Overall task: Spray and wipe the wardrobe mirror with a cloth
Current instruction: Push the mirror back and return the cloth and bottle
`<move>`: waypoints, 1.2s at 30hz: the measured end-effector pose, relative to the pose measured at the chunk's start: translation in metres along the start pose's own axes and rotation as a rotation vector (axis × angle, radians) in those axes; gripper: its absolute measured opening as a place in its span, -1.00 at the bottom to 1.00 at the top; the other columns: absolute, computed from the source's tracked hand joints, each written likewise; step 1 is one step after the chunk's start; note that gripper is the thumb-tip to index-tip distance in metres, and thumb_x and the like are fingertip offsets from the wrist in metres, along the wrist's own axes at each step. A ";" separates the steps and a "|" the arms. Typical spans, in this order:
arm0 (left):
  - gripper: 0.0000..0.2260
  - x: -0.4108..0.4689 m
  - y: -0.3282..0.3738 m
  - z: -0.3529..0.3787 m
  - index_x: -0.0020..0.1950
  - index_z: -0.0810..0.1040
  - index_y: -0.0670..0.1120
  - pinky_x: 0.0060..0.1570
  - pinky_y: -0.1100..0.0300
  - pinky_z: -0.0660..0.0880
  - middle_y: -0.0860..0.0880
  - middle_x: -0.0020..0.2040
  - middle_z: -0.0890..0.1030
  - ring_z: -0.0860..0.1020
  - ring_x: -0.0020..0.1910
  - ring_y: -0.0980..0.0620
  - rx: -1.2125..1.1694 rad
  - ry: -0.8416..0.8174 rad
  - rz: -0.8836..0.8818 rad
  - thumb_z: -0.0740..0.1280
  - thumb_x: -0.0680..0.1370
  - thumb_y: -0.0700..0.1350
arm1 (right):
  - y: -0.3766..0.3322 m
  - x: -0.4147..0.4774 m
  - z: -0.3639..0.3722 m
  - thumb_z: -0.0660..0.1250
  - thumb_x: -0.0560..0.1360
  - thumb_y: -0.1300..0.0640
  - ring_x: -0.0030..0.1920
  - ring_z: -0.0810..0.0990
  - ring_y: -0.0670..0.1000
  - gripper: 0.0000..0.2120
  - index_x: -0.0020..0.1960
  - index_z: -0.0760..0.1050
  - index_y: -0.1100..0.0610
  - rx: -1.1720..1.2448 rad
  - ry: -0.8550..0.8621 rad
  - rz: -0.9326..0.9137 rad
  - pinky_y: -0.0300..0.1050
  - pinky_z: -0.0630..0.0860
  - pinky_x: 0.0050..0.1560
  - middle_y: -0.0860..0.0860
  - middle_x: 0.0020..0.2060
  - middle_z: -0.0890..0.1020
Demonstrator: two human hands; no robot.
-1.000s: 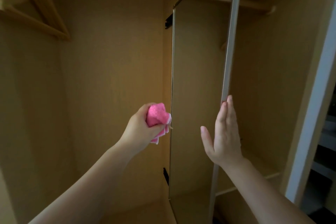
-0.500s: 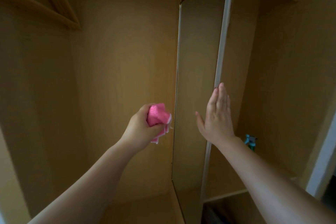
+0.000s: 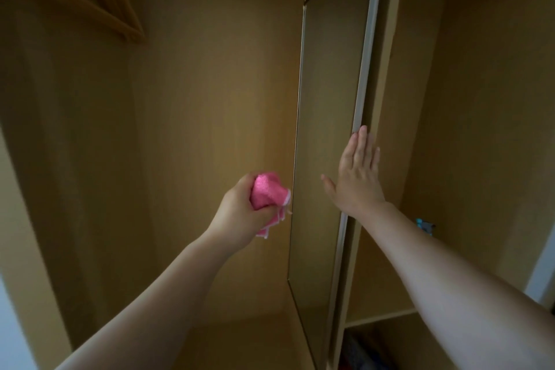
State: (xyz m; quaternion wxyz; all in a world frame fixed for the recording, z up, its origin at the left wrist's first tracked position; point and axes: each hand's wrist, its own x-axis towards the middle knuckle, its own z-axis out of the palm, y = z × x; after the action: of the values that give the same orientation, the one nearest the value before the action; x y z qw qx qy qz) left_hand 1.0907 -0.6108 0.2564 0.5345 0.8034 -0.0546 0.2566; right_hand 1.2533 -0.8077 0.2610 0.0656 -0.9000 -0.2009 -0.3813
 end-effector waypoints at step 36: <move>-0.48 0.042 0.026 0.339 0.25 0.41 0.10 -0.34 0.31 0.57 0.08 -0.04 0.61 0.61 -0.12 0.23 0.061 -0.116 -0.047 0.51 0.37 -0.16 | 0.343 -0.103 0.012 0.30 0.54 0.13 0.07 0.56 0.14 -0.47 0.47 0.27 0.17 0.405 -0.040 -0.045 0.01 0.53 0.01 0.10 0.27 0.46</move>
State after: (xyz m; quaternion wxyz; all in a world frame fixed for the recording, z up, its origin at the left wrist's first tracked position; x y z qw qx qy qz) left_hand 1.2379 -0.9148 0.1967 0.5116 0.8339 -0.0588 0.1985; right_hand 1.3385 -1.1491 0.1913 0.2326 -0.8711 -0.2948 -0.3165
